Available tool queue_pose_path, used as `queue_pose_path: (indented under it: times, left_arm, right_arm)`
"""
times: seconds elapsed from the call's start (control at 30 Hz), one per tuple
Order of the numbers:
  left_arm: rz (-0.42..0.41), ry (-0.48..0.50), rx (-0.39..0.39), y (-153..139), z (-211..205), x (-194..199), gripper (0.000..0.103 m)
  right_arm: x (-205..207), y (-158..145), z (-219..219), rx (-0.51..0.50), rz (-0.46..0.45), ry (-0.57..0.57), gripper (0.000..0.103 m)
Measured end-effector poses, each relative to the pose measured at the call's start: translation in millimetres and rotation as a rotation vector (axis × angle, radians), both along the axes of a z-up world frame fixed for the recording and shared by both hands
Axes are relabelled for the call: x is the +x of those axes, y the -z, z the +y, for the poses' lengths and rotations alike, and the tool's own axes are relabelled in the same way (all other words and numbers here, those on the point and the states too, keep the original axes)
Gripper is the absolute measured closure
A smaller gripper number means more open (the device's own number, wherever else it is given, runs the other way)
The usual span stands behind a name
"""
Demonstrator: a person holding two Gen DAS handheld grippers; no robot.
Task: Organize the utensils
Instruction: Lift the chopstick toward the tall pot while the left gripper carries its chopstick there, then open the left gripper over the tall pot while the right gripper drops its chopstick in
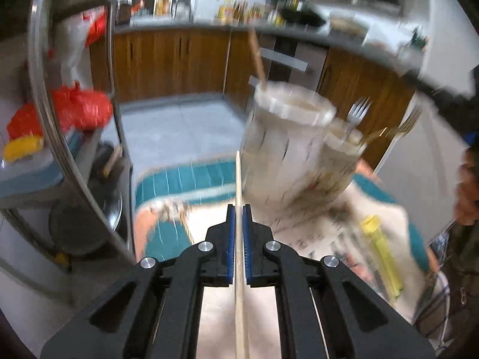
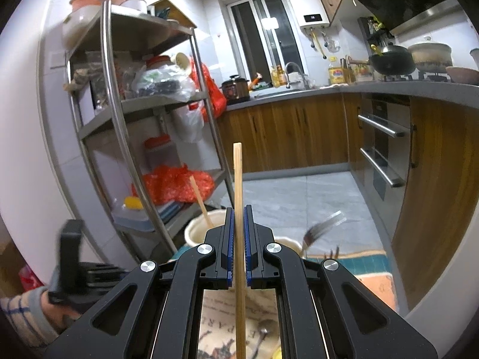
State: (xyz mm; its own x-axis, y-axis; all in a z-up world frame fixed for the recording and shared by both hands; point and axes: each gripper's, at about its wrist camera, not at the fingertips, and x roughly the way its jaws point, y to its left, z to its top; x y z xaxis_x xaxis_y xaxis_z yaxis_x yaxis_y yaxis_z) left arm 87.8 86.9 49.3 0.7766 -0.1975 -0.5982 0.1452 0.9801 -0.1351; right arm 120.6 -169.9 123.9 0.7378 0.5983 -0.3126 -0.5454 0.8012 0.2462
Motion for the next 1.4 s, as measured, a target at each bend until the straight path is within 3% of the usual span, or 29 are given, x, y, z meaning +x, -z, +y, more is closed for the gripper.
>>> queue_pose_path:
  times: [0.1, 0.2, 0.27, 0.37, 0.53, 0.77, 1.0, 1.1, 1.4]
  left_arm:
    - [-0.117, 0.009, -0.045, -27, 2, -8, 0.098]
    - [-0.246, 0.059, -0.142, -62, -4, -2, 0.098]
    - [-0.296, 0.091, -0.175, -76, -10, 10, 0.098]
    - [-0.304, 0.122, -0.211, -82, -23, 35, 0.098]
    - [-0.234, 0.135, -0.208, -72, -34, 60, 0.098]
    - [-0.078, 0.151, -0.051, -53, -34, 36, 0.098]
    - [0.1, 0.232, 0.112, -63, -43, 36, 0.098]
    - [0.131, 0.24, 0.198, -68, -50, 44, 0.098]
    - [0.308, 0.268, 0.235, -66, -58, 88, 0.098]
  right_arm:
    - [9, -4, 4, 0.024, -0.012, 0.007, 0.096]
    - [19, -10, 12, 0.048, -0.044, 0.022, 0.096]
    - [27, -14, 18, 0.066, -0.062, 0.038, 0.096]
    - [39, -17, 22, 0.09, -0.074, 0.063, 0.096]
    - [56, -13, 19, 0.118, -0.038, 0.09, 0.096]
    - [63, -5, 14, 0.118, 0.001, 0.076, 0.096]
    - [66, -3, 18, 0.111, 0.001, 0.08, 0.096]
    - [69, -4, 22, 0.115, -0.016, 0.088, 0.096]
    - [78, -5, 43, 0.081, -0.132, 0.207, 0.096]
